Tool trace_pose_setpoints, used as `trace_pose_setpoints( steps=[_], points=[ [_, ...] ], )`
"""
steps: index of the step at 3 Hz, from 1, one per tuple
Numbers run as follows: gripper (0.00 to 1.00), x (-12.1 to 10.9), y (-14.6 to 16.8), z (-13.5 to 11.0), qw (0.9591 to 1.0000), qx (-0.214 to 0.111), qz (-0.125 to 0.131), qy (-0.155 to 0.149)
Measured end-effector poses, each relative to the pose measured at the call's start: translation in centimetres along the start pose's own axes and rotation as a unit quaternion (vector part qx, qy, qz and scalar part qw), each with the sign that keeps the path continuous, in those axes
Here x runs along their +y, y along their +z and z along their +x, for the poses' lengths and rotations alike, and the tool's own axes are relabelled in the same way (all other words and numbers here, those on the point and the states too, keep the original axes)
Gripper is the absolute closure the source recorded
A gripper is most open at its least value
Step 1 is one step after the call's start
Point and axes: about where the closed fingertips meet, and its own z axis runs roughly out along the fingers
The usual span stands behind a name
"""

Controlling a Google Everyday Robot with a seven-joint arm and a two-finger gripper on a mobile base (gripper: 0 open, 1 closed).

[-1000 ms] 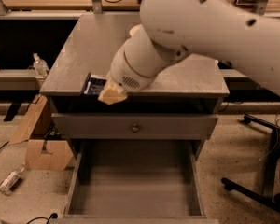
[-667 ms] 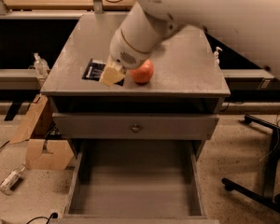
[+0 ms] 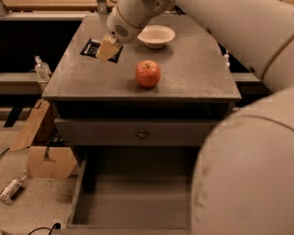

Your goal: Pick rxbar blueberry from middle drawer and place on counter

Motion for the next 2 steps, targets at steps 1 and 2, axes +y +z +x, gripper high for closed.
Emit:
trace_pose_setpoints(
  steps=[1,2],
  points=[
    [1.0,-5.4,1.2,-4.5,0.9987,-0.047,0.021,0.0],
    [1.0,-7.9,3.3,-7.3,0.9969,-0.074,0.028,0.002]
  ],
)
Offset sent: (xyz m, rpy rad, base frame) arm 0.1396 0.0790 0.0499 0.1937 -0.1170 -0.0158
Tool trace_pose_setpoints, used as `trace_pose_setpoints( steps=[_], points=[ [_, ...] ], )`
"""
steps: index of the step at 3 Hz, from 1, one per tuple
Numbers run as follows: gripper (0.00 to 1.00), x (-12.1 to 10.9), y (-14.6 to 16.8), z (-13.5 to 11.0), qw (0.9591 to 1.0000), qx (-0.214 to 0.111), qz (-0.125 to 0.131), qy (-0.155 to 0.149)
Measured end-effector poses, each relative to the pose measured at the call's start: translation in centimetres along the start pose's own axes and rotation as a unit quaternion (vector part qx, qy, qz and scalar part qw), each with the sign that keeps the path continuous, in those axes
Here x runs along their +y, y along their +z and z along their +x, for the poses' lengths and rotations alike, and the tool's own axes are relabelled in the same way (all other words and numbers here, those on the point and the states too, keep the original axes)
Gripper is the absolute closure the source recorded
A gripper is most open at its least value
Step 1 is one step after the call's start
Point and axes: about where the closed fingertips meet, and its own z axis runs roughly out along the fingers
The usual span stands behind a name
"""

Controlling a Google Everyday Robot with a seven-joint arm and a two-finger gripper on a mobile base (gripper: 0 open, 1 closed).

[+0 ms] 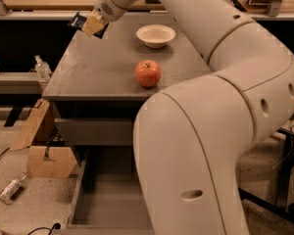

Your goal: Pick rxbar blueberry from middle drawer and place on counter

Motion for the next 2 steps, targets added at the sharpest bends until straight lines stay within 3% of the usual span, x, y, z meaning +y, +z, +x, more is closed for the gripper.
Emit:
trace_pose_setpoints(
  steps=[1,2],
  points=[
    [1.0,0.2,3.8,-0.2,0.9997,-0.014,-0.019,0.007],
    [0.84,1.5,6.1,2.3,0.9986,-0.004,-0.044,0.03]
  ],
)
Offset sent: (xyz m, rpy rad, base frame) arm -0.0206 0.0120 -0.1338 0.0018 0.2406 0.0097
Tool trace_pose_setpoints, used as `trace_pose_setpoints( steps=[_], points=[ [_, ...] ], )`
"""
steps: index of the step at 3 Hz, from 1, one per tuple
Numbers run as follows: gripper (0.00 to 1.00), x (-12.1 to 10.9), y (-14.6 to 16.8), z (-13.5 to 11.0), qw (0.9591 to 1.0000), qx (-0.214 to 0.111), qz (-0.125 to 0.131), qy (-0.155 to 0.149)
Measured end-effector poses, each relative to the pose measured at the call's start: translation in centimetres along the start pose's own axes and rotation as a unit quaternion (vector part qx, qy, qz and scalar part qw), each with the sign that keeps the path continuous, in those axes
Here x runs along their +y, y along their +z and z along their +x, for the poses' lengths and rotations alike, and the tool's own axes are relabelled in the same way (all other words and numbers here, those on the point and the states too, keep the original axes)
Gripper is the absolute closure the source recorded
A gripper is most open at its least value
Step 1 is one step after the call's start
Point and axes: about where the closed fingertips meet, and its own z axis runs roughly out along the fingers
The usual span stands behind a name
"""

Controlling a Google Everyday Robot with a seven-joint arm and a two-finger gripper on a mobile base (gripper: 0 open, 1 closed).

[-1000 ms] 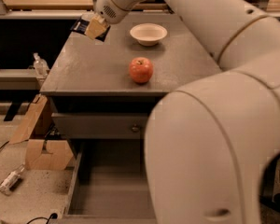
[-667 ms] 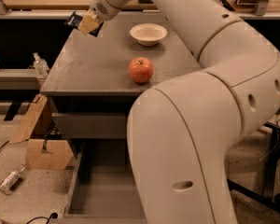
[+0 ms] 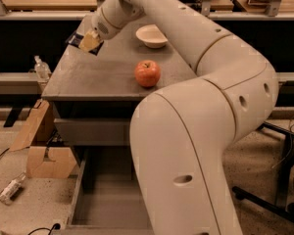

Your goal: Pick rxbar blueberry from middle drawer and place on counter

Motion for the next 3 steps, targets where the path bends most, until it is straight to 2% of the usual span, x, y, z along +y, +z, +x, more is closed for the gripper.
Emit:
trace_pose_setpoints(
  steps=[3],
  points=[
    [0.16,0.63,1.4,0.59,0.9999,0.008,-0.01,0.002]
  ],
)
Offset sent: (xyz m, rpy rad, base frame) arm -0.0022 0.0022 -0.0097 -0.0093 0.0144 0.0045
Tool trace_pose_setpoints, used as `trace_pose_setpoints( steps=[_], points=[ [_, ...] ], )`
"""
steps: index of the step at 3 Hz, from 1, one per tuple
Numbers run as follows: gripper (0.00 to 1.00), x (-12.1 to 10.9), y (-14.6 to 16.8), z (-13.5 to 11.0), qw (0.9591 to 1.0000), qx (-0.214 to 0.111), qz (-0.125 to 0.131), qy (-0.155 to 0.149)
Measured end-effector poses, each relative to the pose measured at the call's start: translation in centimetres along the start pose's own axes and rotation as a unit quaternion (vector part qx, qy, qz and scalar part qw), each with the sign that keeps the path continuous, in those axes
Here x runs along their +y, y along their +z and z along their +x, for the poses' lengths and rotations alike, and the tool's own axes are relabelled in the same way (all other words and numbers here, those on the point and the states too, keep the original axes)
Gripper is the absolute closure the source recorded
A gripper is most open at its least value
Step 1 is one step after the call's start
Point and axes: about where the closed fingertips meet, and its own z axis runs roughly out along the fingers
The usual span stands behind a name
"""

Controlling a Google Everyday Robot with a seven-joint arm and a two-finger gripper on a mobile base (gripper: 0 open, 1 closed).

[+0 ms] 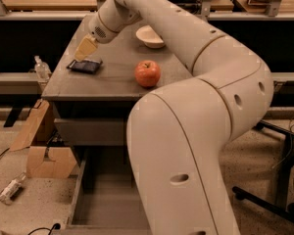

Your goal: Pick rxbar blueberry from middle drawer and place on counter

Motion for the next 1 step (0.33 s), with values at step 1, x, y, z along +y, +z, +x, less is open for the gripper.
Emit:
trace_pose_setpoints(
  steps=[1],
  points=[
    [0.0,0.12,0.33,0.05,1.0,0.001,-0.002,0.0]
  ],
)
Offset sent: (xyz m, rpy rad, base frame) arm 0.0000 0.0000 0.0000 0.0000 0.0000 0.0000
